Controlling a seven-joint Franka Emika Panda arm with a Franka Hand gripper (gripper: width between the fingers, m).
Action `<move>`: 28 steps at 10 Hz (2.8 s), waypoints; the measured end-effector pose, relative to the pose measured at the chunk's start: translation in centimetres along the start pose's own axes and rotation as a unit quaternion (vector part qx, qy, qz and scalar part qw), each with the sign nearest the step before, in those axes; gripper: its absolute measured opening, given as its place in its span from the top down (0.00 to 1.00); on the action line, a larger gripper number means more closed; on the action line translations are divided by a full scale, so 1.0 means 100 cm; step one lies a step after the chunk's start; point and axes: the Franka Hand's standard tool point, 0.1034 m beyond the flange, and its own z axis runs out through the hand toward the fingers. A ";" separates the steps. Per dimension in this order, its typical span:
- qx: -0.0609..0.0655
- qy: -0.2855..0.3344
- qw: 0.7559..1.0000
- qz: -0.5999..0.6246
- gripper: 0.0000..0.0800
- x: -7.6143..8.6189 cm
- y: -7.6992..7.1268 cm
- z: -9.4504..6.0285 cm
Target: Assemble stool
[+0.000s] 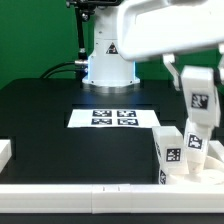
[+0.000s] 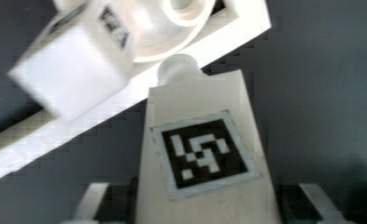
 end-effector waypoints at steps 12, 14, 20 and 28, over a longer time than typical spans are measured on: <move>0.012 0.063 0.998 0.002 0.59 -0.014 -0.006 0.016; 0.003 0.054 0.998 -0.013 0.59 -0.029 -0.005 0.027; -0.009 0.043 0.999 -0.026 0.59 -0.044 0.000 0.047; -0.012 0.055 0.998 -0.036 0.59 -0.050 0.002 0.065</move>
Offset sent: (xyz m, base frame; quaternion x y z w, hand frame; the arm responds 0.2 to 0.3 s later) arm 0.0000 0.0000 0.0000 0.0000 0.0000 0.0000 1.0000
